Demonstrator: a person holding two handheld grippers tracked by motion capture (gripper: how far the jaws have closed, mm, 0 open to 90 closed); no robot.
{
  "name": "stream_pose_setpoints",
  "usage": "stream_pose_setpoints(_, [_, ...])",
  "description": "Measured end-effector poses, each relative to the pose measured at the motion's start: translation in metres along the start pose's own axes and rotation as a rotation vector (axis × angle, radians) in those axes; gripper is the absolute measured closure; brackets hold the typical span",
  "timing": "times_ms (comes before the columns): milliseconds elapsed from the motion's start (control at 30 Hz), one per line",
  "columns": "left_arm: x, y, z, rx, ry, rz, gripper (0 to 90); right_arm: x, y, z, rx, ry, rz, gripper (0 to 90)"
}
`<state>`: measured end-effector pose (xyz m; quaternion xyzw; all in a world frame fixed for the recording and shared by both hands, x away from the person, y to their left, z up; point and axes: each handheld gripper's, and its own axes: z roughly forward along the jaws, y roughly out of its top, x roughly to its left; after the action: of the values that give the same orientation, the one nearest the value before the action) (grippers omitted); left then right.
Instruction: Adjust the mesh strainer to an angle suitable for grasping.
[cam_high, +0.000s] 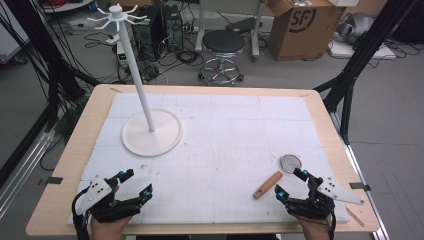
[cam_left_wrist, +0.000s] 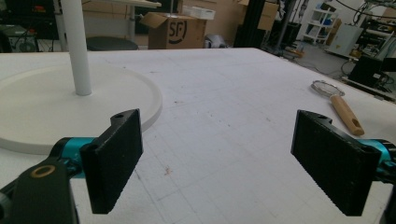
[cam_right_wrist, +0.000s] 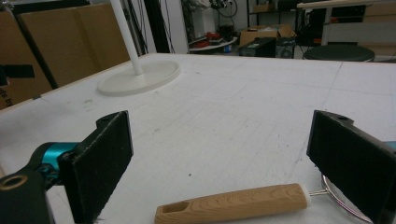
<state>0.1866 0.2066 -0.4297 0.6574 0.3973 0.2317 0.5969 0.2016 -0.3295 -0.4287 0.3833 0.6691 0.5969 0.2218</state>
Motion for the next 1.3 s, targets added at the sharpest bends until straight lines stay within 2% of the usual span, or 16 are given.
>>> stream_pose_setpoints(133, [0.000, 0.000, 0.000, 0.001, 0.001, 0.001, 17.2, -0.001, -0.001, 0.000, 0.007, 0.002, 0.003, 8.5])
stream_pose_setpoints(200, [0.000, 0.001, 0.002, -0.001, 0.000, -0.001, 17.2, -0.002, -0.002, -0.001, 0.012, 0.016, -0.007, 16.3])
stream_pose_setpoints(267, [0.000, 0.001, 0.004, -0.003, 0.004, 0.002, 17.2, -0.003, -0.003, -0.001, 0.019, 0.022, -0.015, 17.4])
stream_pose_setpoints(300, [0.001, 0.001, 0.008, 0.008, 0.005, 0.003, 17.2, -0.005, -0.004, 0.000, 0.029, 0.027, -0.020, 22.5])
stream_pose_setpoints(333, [0.001, 0.001, 0.008, 0.008, 0.005, 0.003, 17.2, -0.005, -0.004, 0.000, 0.029, 0.027, -0.020, 22.5])
stream_pose_setpoints(367, [0.001, 0.000, 0.009, 0.011, 0.006, 0.004, 17.2, -0.006, -0.005, 0.001, 0.039, 0.037, -0.018, 35.1])
stream_pose_setpoints(433, [0.000, 0.000, 0.009, 0.016, 0.009, 0.008, 17.2, -0.006, -0.006, 0.002, 0.061, 0.046, -0.010, 40.3])
stream_pose_setpoints(500, [-0.001, 0.000, 0.008, 0.010, 0.006, 0.014, 17.2, -0.006, -0.006, 0.003, 0.084, 0.051, -0.011, 49.3])
stream_pose_setpoints(633, [-0.003, 0.000, 0.007, 0.010, 0.001, 0.020, 17.3, -0.009, -0.007, 0.005, 0.160, 0.052, 0.036, 70.1])
stream_pose_setpoints(833, [-0.005, 0.000, 0.006, 0.009, -0.012, 0.030, 17.5, -0.016, -0.011, 0.007, 0.248, 0.078, 0.077, 89.6])
stream_pose_setpoints(1000, [-0.002, 0.000, 0.005, 0.006, -0.002, 0.021, 17.5, -0.020, -0.015, 0.016, 0.353, 0.094, 0.092, 89.8])
stream_pose_setpoints(1100, [-0.002, 0.000, 0.002, 0.000, -0.005, 0.017, 17.5, -0.023, -0.018, 0.023, 0.421, 0.114, 0.129, 89.9])
stream_pose_setpoints(1200, [-0.004, 0.000, -0.001, -0.008, -0.008, 0.019, 17.8, -0.020, -0.017, 0.027, 0.434, 0.133, 0.107, 90.0])
stream_pose_setpoints(1300, [-0.004, -0.001, -0.003, -0.017, -0.002, 0.025, 17.7, -0.017, -0.018, 0.034, 0.487, 0.129, 0.088, 90.0])
